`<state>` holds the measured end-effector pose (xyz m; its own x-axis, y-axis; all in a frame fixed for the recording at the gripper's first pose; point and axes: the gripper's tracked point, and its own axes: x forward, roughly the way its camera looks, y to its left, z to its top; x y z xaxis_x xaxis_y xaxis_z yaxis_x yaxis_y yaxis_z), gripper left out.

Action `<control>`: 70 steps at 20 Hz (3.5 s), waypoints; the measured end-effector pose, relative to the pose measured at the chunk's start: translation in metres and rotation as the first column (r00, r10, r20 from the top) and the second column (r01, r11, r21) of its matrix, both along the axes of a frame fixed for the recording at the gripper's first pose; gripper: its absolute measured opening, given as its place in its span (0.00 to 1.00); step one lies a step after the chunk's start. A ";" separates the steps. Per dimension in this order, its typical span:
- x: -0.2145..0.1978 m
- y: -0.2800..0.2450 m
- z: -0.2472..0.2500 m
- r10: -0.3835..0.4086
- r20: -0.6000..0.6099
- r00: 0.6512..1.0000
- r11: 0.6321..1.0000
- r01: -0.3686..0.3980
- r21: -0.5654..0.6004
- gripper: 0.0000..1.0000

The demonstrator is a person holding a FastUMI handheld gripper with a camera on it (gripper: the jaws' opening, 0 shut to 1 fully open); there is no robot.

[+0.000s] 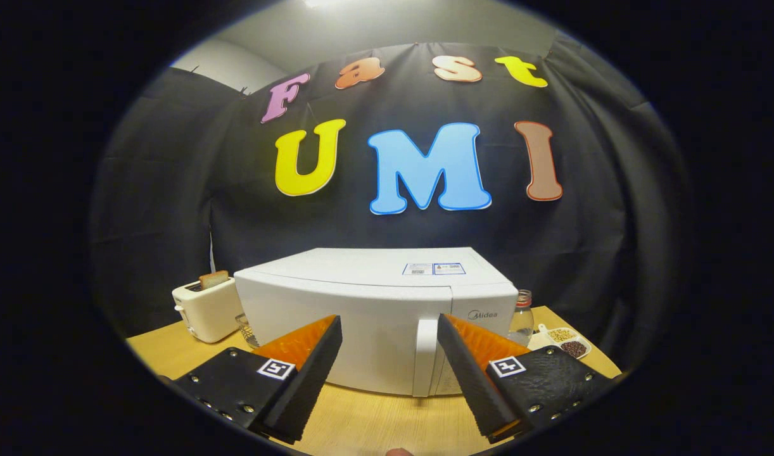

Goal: Open the microwave, put the food inside, and close the microwave door.

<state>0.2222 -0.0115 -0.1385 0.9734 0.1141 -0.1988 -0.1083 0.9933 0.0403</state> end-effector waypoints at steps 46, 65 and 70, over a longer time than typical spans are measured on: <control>0.027 -0.028 -0.094 -0.088 -0.206 0.975 0.996 0.080 -0.051 0.07; -0.108 0.052 -0.084 0.012 -0.258 0.966 1.000 -0.019 -0.024 0.13; -0.145 0.091 -0.080 0.075 -0.255 0.964 0.997 -0.081 -0.013 0.15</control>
